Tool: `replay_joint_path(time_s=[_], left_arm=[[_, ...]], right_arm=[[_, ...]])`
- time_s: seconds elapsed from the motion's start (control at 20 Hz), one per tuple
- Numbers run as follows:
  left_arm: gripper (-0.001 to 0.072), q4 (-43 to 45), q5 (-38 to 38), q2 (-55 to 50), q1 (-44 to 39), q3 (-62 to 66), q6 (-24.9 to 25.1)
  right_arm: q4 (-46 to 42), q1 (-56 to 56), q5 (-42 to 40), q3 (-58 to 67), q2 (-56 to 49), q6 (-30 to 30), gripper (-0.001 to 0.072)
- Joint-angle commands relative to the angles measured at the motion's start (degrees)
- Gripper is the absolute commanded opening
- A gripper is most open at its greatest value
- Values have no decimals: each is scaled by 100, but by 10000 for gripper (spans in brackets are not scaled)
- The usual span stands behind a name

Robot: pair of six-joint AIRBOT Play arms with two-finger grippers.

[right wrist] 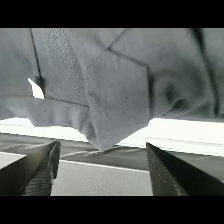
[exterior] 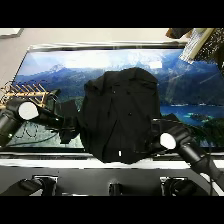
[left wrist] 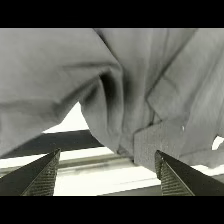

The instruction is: Fold the clothes and pants, and hang the long-sleeved shirts on hangers.

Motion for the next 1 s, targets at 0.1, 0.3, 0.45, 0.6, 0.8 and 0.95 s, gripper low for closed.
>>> replay_joint_path(time_s=[0.1,0.3,0.45,0.6,0.8,0.95], left_arm=[[680,170,264,61,-713,-188,-507],[680,166,330,57,-1049,-219,-520],[679,162,649,-24,-1493,-286,-527],[680,72,887,-308,-2039,-284,-560],[679,37,925,-778,-2691,-284,-599],[680,81,925,-855,-2702,-284,-1141]], right_arm=[[-356,680,-149,-20,-765,426,615],[-385,680,-378,-20,-1187,424,575],[-466,680,-420,-17,-1325,426,173],[-463,680,-256,-13,-1325,426,27],[-439,680,-61,-13,-1165,514,117],[-358,680,-59,-13,-741,511,429]])
